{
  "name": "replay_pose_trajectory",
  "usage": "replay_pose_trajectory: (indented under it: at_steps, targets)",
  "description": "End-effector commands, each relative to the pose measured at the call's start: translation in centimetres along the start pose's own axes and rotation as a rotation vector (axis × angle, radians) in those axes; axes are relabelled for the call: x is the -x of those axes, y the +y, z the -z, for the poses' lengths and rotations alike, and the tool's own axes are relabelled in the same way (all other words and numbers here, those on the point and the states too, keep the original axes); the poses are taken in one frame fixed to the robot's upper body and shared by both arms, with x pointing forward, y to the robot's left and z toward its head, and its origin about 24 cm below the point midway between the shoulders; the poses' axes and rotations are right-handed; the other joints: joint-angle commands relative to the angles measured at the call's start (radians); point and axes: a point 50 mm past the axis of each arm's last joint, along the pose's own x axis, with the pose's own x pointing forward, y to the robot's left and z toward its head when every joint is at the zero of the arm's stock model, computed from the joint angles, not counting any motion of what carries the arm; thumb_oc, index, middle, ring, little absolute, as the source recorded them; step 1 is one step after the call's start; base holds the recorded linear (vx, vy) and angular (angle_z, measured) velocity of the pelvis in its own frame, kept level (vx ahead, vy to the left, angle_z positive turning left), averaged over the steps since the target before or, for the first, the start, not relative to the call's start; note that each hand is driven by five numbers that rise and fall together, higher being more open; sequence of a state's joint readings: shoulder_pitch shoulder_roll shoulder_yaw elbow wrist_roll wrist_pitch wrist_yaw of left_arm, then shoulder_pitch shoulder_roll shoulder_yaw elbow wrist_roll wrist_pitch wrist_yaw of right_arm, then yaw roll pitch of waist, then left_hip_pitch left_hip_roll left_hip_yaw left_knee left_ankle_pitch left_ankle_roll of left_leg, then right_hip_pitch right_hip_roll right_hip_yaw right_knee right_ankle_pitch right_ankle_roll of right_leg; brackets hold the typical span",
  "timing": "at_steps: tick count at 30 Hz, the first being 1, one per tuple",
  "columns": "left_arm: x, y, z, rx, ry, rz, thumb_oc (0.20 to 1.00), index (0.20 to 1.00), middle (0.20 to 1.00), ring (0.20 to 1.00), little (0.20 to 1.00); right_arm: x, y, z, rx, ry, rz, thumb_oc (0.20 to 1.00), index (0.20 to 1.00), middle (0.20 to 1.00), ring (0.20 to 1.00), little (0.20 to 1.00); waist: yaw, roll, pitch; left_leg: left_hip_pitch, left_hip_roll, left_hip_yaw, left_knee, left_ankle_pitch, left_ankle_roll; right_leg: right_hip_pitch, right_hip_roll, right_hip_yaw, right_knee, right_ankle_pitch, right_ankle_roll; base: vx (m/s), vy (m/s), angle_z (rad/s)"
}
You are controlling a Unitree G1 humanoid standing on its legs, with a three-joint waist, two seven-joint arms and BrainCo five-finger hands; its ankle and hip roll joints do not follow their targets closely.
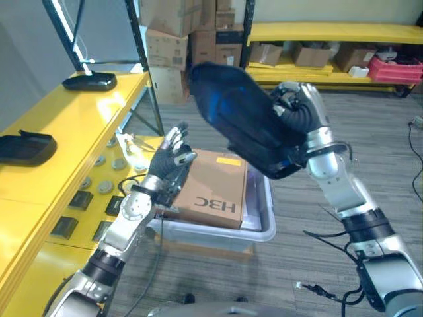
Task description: Move parts from the plastic box to the shelf.
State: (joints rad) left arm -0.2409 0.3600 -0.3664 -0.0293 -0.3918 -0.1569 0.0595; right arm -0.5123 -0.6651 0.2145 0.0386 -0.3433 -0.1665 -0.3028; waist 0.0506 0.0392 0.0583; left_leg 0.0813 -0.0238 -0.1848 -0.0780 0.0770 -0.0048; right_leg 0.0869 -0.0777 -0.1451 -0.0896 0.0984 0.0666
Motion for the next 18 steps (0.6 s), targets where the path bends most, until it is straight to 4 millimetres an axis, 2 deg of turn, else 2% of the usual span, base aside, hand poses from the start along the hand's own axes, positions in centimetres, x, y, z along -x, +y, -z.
replay_pose_trajectory:
  at_steps: [1,12,18]
  targets:
    - [-0.8,0.0,-0.1,0.008,-0.016,0.007,1.0,1.0,1.0,1.0,1.0,-2.7,-2.0,-3.7,-0.031,-0.184,0.099,0.2,0.2,0.2,0.2,0.2,0.037,-0.04,-0.071,-0.023,0.041,-0.015,-0.006,-0.055,-0.029,0.076,-0.073,0.0,0.032,-0.146,0.071,0.01,-0.044,-0.01]
    - [-1.5,-1.0,0.0,0.117,-0.005,0.021,1.0,1.0,1.0,1.0,1.0,-3.3,0.7,-7.3,-0.182,-0.297,0.018,0.2,0.2,0.2,0.2,0.2,0.041,-0.034,-0.067,-0.01,0.046,-0.024,-0.009,-0.052,-0.034,0.1,-0.067,-0.005,0.024,-0.149,0.063,0.0,-0.006,0.01]
    - [-1.6,-1.7,0.7,0.177,0.038,0.023,1.0,1.0,1.0,1.0,1.0,-3.5,2.4,-8.9,-0.257,-0.333,-0.049,0.2,0.2,0.2,0.2,0.2,0.045,-0.028,-0.065,-0.007,0.043,-0.029,-0.009,-0.051,-0.033,0.108,-0.069,-0.012,0.023,-0.146,0.062,0.0,0.001,0.01]
